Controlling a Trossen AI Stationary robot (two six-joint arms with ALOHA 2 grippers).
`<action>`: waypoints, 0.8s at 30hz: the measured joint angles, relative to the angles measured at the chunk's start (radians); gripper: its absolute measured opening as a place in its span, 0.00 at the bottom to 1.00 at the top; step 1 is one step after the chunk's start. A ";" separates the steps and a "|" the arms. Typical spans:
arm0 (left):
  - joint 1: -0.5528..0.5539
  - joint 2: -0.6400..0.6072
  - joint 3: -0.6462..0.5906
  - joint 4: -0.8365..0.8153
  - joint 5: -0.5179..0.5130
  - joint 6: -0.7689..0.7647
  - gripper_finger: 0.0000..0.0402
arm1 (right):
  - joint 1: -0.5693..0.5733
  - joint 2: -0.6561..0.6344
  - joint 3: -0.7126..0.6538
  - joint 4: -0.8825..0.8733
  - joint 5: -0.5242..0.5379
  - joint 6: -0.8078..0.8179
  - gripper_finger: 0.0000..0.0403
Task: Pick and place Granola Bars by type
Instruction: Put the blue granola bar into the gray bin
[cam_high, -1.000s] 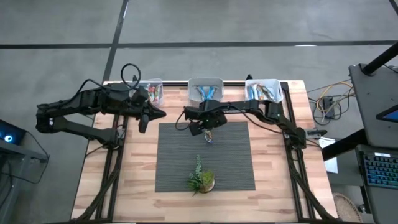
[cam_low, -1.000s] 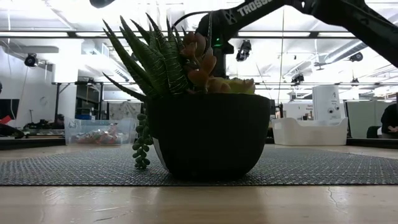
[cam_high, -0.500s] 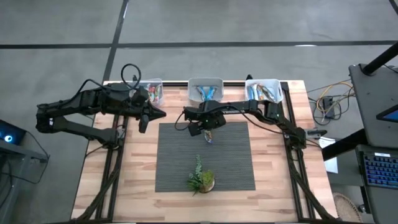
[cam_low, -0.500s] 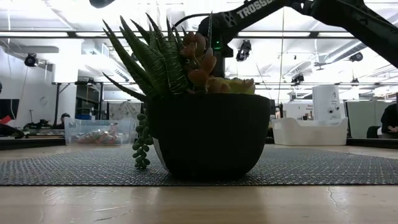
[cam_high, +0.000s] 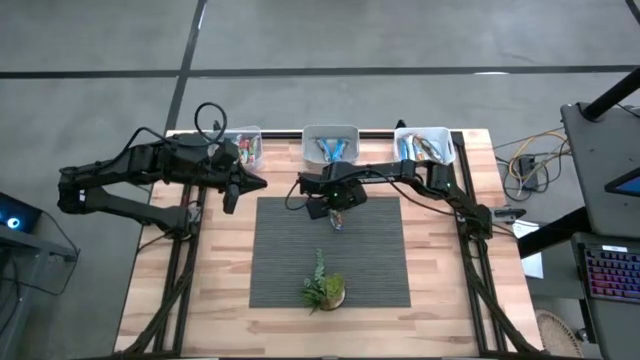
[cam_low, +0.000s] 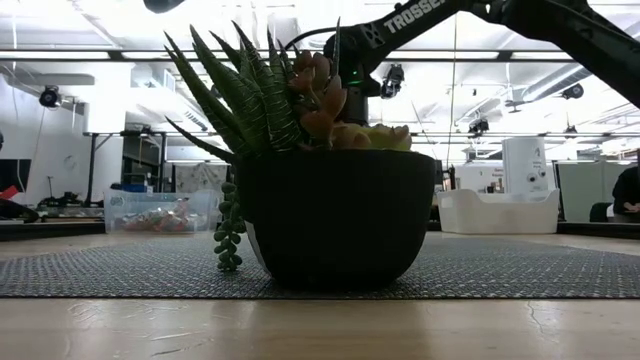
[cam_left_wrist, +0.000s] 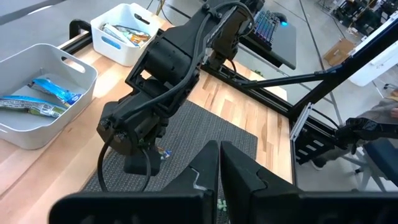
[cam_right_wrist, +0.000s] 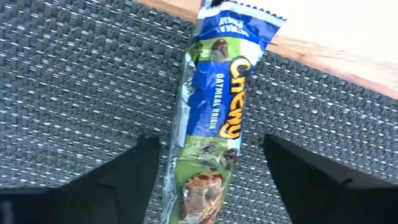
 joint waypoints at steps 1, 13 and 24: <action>0.000 0.000 0.000 0.000 0.000 -0.001 0.00 | 0.000 0.000 0.001 -0.003 0.001 -0.001 0.66; 0.000 0.000 0.000 0.000 0.000 -0.006 0.00 | 0.001 -0.002 0.008 0.000 -0.002 0.004 0.38; 0.000 0.000 0.000 -0.001 0.000 -0.021 0.00 | 0.002 -0.010 0.015 0.001 -0.006 -0.004 0.24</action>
